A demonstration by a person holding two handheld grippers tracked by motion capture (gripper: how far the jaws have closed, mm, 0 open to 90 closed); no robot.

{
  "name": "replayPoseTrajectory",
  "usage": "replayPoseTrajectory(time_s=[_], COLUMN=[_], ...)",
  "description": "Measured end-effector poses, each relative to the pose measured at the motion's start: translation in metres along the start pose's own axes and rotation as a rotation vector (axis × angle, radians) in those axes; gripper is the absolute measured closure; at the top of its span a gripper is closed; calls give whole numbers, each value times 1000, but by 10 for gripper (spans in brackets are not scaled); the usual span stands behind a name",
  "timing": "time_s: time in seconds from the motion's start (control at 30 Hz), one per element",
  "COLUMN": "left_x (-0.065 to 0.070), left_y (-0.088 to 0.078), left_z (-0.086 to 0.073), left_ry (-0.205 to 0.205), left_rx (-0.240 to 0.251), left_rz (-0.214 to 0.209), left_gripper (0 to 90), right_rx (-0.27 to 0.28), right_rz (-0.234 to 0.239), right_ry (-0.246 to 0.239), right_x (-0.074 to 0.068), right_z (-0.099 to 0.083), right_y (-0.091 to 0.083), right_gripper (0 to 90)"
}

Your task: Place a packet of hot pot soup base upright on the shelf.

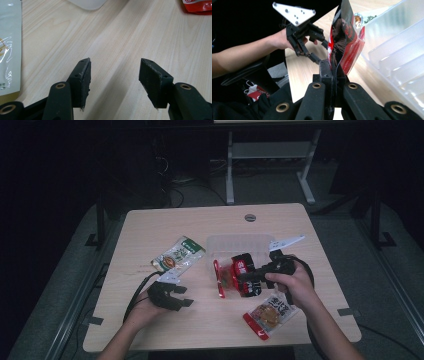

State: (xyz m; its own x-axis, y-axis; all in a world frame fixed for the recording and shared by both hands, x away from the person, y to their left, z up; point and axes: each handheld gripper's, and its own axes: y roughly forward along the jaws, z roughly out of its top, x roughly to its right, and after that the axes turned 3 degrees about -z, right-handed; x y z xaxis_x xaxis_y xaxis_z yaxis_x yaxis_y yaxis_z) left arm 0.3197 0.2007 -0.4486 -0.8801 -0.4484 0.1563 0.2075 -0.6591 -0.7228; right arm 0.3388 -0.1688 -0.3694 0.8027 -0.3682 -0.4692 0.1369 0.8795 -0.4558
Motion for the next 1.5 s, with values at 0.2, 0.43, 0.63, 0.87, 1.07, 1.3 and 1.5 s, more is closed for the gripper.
replayPoseTrajectory(time_s=[0.2,0.43,0.63,0.87,1.07,1.3,1.5], left_x=[0,0,0,0,0,0,0], left_y=[1,2,2,0,1,1,1], left_z=[0,0,1,1,0,0,0], left_ry=[1,11,12,18,14,12,12], left_rx=[-1,-1,0,-6,0,2,2], left_rz=[-5,2,2,4,6,6,7], left_gripper=[416,412,408,404,403,403,403], right_rx=[43,101,132,157,169,174,162], right_rz=[-34,-95,-158,-210,-251,-280,-302], right_ry=[-2,12,24,43,53,64,74], right_x=[5,14,21,29,34,39,42], right_z=[3,4,2,-1,-4,-7,-10], right_y=[-20,-45,-64,-78,-88,-95,-96], right_gripper=[900,900,900,900,900,900,900])
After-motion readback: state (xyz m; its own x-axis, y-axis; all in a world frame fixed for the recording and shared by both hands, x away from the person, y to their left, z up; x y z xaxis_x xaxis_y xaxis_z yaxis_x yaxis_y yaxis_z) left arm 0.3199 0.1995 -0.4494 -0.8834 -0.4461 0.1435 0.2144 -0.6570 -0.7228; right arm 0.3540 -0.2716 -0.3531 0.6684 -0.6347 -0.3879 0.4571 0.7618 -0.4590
